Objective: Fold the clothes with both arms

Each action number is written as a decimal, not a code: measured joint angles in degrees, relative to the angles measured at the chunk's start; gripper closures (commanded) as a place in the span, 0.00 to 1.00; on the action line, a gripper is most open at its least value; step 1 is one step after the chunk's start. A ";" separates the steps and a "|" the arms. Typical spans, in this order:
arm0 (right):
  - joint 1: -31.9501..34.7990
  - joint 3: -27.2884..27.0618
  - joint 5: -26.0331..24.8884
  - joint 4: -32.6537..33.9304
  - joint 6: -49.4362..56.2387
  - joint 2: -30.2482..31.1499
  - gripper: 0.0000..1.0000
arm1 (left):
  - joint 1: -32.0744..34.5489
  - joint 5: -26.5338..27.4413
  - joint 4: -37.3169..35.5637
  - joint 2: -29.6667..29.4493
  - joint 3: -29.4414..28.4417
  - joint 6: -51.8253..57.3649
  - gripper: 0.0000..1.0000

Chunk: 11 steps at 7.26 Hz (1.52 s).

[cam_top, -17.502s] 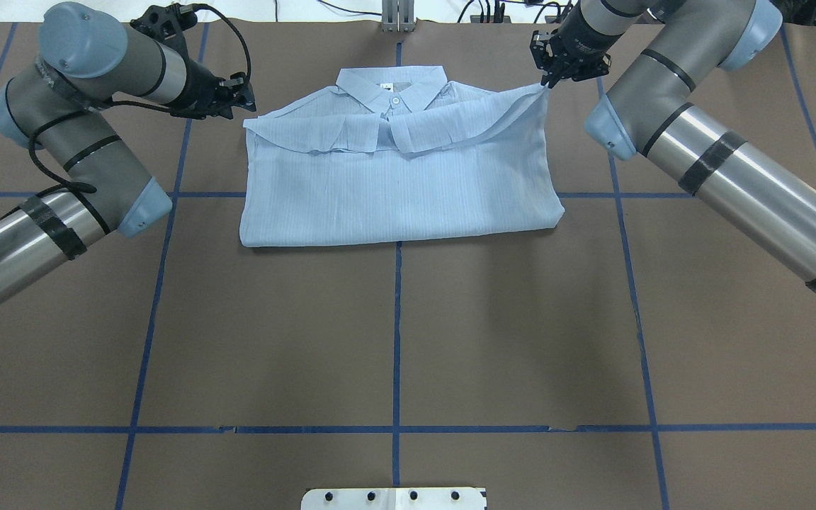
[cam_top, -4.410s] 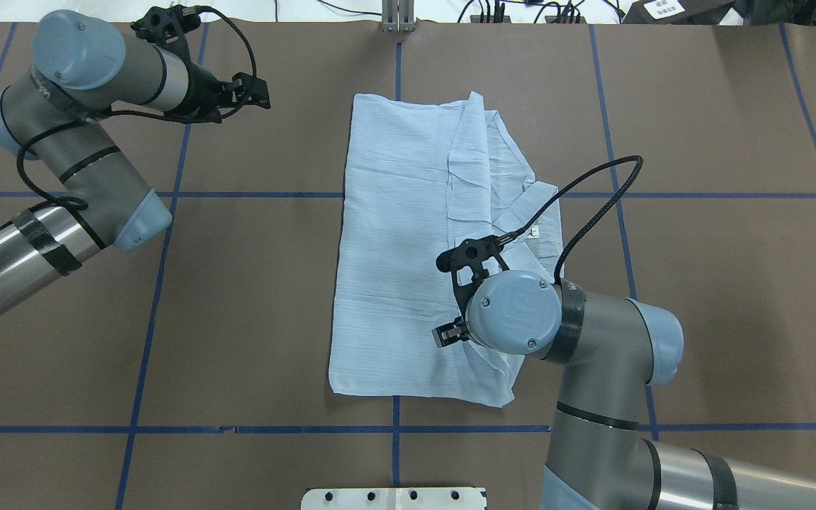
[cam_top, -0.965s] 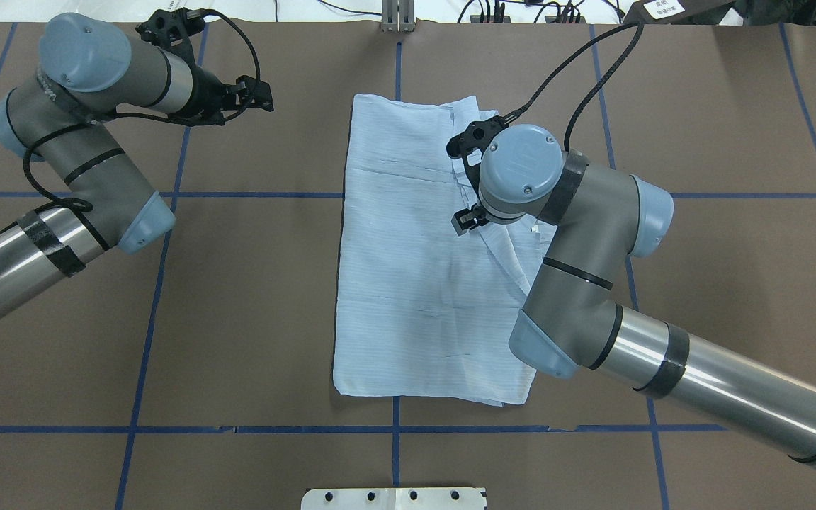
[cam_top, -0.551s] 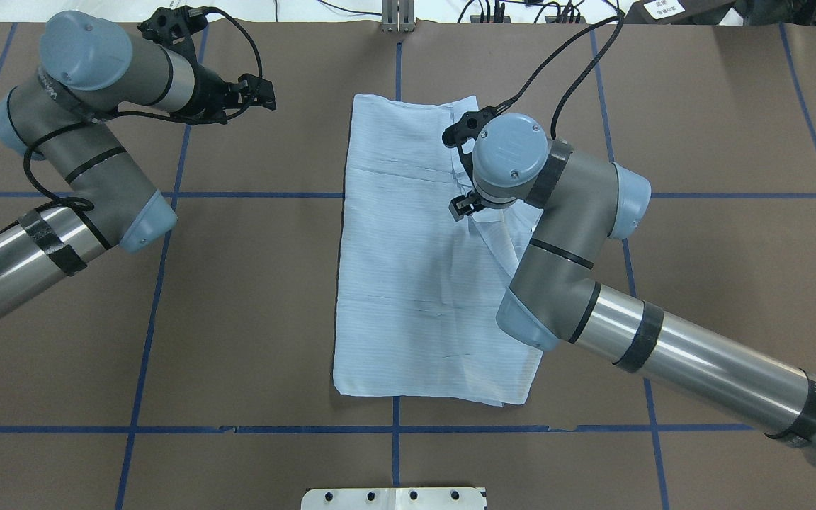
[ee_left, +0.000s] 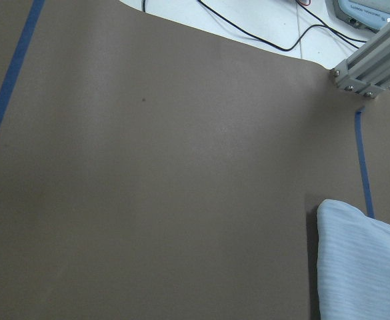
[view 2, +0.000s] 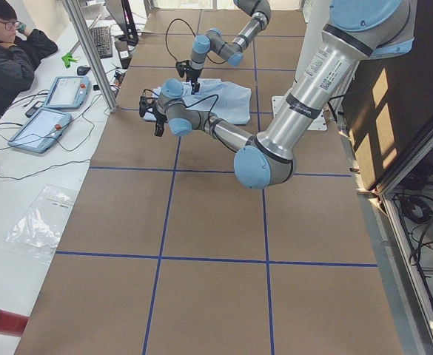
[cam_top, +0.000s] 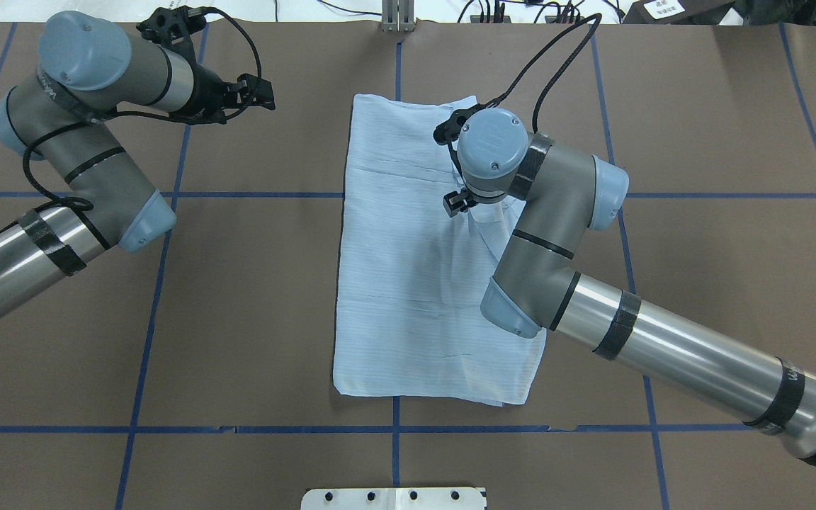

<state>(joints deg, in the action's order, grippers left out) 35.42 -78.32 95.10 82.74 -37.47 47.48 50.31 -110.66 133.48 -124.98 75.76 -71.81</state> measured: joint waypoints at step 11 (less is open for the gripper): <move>0.63 0.70 2.30 0.10 1.43 1.09 0.00 | -0.04 0.00 0.12 -0.42 0.20 -0.35 0.00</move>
<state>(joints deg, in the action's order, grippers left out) 36.04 -77.62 97.40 82.84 -36.03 48.57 50.28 -110.65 133.59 -125.40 75.96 -72.15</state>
